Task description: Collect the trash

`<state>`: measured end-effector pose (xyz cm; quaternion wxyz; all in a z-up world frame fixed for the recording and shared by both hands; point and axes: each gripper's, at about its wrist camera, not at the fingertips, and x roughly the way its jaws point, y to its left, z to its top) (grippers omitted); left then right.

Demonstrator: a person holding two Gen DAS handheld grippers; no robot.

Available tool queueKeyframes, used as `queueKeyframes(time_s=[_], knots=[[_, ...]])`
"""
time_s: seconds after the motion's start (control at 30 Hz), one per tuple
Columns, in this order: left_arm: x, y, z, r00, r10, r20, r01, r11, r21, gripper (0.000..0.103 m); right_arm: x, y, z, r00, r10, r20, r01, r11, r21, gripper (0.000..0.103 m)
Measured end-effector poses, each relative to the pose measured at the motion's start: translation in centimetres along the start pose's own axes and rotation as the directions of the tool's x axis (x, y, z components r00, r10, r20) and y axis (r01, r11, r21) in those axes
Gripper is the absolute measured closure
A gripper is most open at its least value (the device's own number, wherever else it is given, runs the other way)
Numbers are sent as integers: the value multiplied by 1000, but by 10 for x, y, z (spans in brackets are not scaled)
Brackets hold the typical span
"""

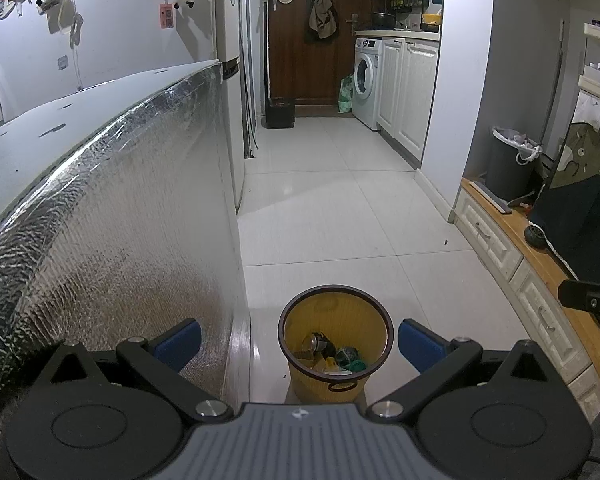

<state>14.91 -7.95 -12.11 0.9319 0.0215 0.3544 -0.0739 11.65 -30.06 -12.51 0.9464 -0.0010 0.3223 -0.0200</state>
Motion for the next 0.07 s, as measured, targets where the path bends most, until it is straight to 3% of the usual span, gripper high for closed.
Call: queueKeyframes(time_s=[0.07], knots=[[0, 0, 0, 1000, 1, 0, -1, 1000, 0, 0, 0, 0, 0, 1000, 0, 0, 0, 1000, 1, 0]])
